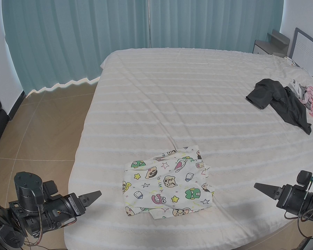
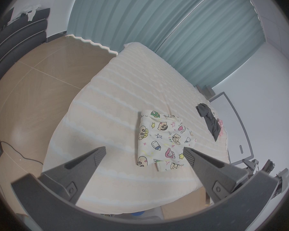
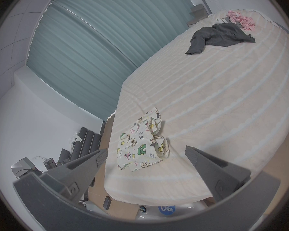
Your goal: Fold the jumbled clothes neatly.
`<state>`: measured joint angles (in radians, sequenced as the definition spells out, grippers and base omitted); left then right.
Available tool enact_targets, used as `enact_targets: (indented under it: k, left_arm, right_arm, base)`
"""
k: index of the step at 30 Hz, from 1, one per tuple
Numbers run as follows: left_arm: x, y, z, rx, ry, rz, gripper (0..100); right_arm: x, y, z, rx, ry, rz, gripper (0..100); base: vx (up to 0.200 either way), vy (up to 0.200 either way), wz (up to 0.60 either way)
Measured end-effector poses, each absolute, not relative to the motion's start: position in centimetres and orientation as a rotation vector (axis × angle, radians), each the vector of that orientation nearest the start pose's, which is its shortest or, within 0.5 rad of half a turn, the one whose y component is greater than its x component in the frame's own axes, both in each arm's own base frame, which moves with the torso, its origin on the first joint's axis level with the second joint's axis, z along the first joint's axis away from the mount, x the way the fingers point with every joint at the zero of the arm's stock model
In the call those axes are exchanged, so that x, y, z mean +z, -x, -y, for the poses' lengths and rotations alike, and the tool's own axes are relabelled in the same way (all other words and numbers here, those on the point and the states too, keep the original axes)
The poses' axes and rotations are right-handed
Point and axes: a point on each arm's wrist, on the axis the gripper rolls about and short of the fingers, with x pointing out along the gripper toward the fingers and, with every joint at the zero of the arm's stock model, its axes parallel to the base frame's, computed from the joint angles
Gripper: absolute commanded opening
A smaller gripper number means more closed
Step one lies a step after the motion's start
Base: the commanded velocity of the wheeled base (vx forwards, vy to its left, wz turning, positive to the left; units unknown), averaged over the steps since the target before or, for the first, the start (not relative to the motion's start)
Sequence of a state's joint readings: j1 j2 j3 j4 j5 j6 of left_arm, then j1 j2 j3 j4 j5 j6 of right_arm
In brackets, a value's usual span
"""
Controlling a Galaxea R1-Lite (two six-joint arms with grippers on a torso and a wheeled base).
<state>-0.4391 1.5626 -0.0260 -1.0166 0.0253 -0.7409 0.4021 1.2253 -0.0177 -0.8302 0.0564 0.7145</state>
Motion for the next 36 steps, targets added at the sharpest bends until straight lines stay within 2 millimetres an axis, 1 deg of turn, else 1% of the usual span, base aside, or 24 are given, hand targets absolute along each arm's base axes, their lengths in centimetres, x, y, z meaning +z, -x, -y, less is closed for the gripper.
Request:
enact_targets:
  k: [6,15,22,36]
  left_arm:
    - [8.0,-15.0,7.2,-0.2,0.63,-0.624,100]
    - [8.2,-14.6,8.2,-0.223,0.608,-0.61,100]
    - [8.7,-14.8,9.3,-0.253,0.6,-0.586,100]
    - [9.4,-15.6,9.8,-0.228,0.605,-0.532,100]
  right_arm:
    - [11.0,-11.2,-4.9,0.306,-0.603,-0.505,100]
    - [11.3,-10.5,-4.5,0.287,-0.579,-0.529,100]
    - [12.3,-10.3,-4.4,0.29,-0.584,-0.508,100]
    - [12.9,-10.4,-4.0,0.268,-0.596,-0.464,100]
  base:
    - [0.0,-0.2,0.0]
    - [0.0,-0.2,0.0]
    - [0.0,-0.2,0.0]
    - [0.0,-0.2,0.0]
